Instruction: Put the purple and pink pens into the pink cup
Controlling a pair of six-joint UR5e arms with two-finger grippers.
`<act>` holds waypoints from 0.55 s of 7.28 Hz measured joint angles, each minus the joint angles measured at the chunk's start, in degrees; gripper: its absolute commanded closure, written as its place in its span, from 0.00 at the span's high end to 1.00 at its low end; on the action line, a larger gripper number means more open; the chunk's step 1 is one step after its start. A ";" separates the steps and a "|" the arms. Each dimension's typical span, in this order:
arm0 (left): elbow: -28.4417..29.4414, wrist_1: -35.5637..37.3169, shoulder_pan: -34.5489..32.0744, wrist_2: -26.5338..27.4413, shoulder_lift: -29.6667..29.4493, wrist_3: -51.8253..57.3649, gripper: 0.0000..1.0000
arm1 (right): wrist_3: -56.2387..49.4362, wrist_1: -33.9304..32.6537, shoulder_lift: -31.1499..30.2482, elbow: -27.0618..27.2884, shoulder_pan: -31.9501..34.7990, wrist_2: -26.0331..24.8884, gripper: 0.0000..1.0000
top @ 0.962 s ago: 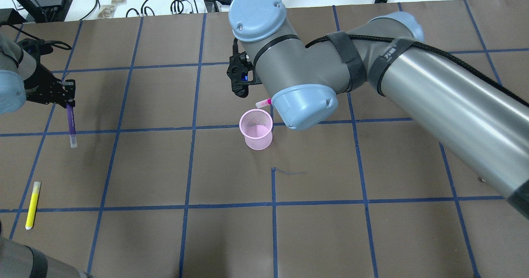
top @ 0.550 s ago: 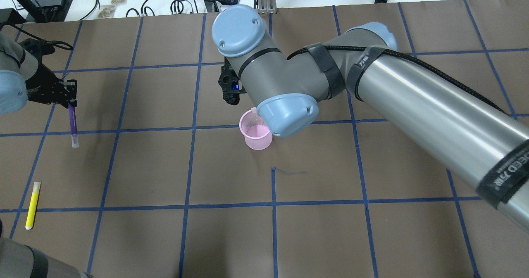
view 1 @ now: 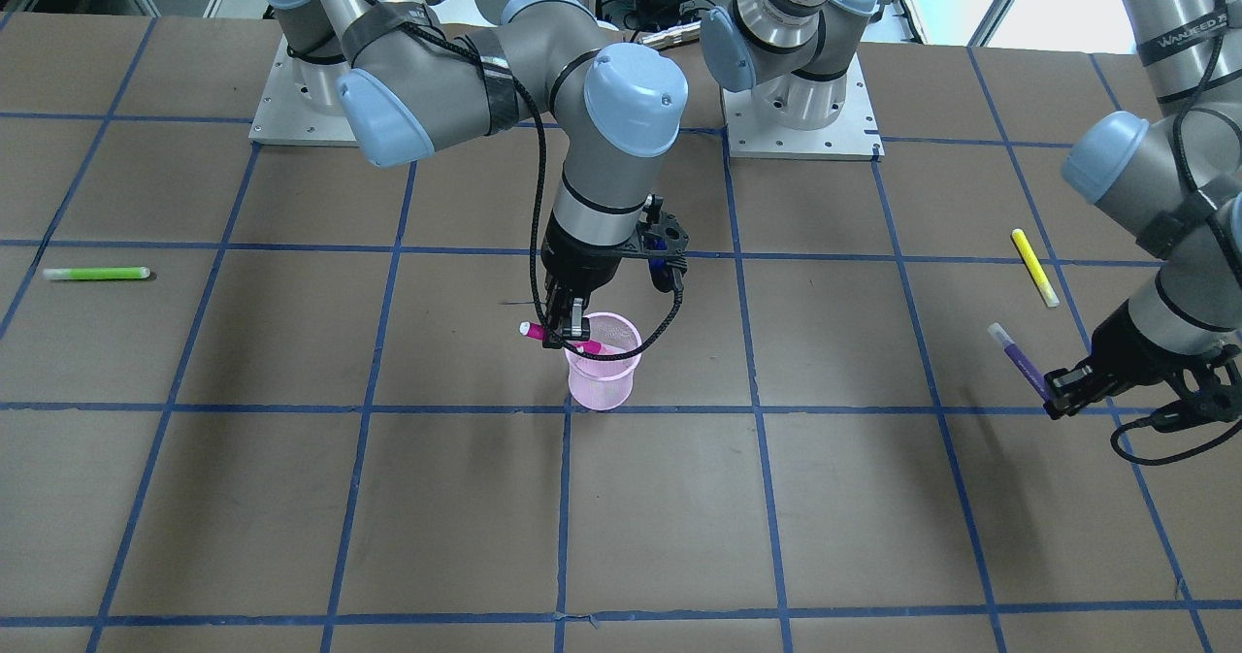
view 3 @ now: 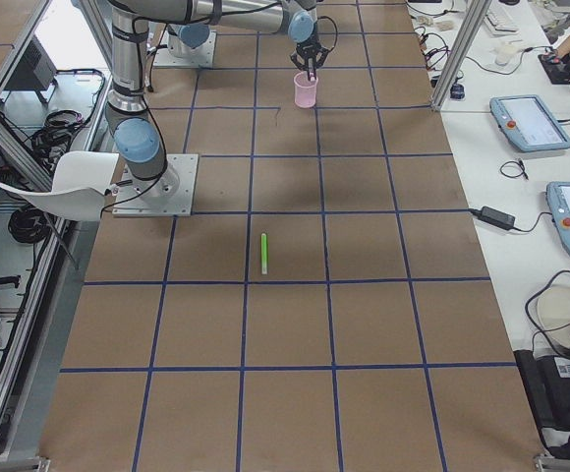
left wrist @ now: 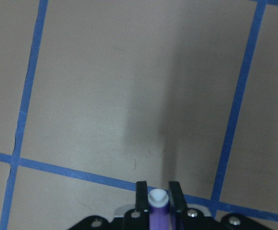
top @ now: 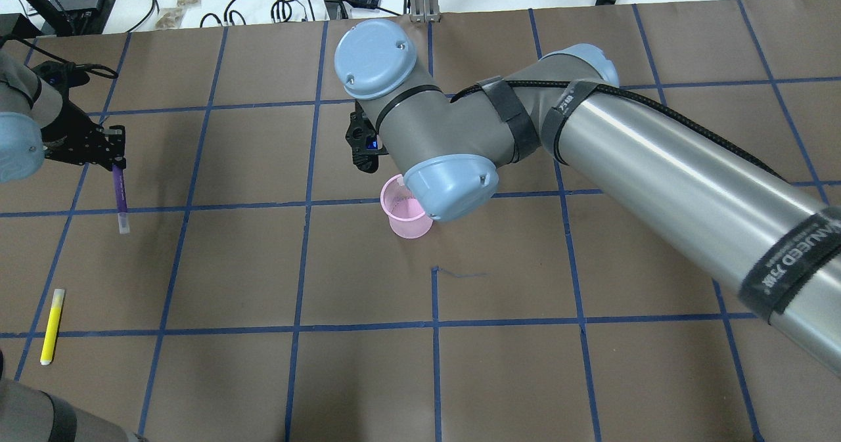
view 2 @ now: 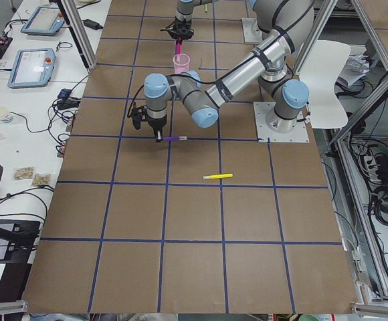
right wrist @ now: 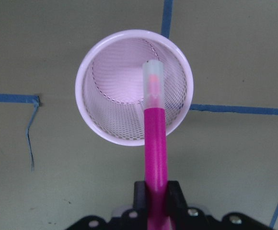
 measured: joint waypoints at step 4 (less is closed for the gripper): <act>-0.02 0.00 0.00 -0.06 0.10 -0.01 0.00 | -0.23 -1.14 1.52 -0.17 0.64 0.03 1.00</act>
